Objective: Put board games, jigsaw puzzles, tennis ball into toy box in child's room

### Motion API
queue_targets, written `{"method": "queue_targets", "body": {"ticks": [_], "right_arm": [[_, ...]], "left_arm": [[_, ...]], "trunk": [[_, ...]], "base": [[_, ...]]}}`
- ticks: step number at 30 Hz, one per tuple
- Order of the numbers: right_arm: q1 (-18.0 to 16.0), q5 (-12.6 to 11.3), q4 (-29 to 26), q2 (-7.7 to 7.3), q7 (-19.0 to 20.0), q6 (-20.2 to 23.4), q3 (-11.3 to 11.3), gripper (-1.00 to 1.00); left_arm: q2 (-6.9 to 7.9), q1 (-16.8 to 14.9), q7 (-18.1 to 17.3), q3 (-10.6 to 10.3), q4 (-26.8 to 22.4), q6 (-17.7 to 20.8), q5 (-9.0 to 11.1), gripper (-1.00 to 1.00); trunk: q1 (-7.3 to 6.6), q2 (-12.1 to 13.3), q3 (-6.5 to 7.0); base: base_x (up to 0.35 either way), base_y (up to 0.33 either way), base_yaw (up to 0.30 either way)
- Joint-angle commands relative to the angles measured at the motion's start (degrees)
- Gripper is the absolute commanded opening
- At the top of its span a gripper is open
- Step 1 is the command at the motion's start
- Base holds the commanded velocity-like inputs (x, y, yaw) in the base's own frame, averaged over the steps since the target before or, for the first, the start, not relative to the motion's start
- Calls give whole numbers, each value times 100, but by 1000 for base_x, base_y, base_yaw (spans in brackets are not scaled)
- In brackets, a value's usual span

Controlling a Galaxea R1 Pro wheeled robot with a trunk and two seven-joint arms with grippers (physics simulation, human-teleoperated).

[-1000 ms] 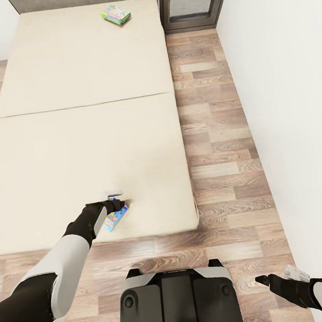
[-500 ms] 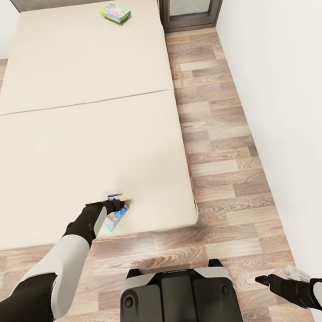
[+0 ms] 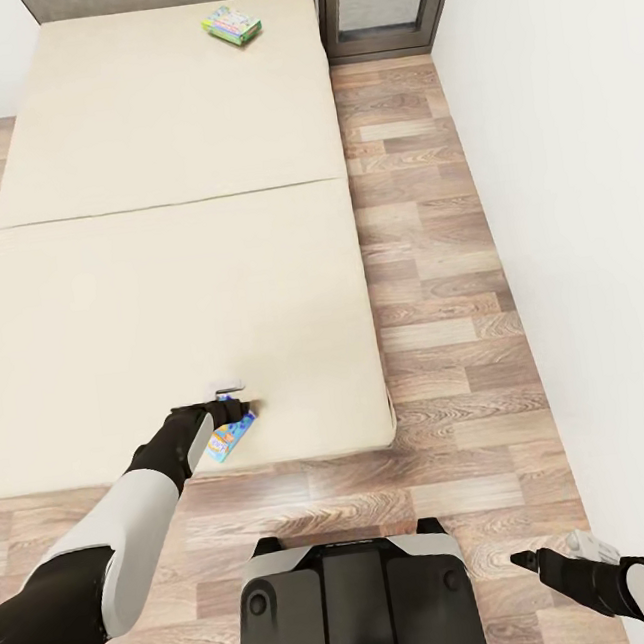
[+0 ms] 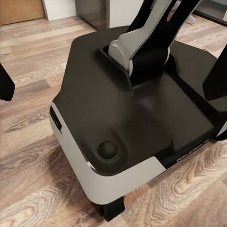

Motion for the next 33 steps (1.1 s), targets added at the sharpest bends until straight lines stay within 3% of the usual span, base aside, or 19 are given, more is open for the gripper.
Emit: {"method": "queue_targets", "body": {"ticks": [1,33], "right_arm": [[-1,37,-4,1,43,29,-9,100],[1,37,-4,1,44,29,-9,100]], "left_arm": [[-4,0,-7,26,-9,31,-20,100],[-6,0,-3,16,-9,26,-20,100]], "trunk": [[3,-9,-6],[3,-9,-6]], "base": [[-5,0,0],[-50,0,0]]}}
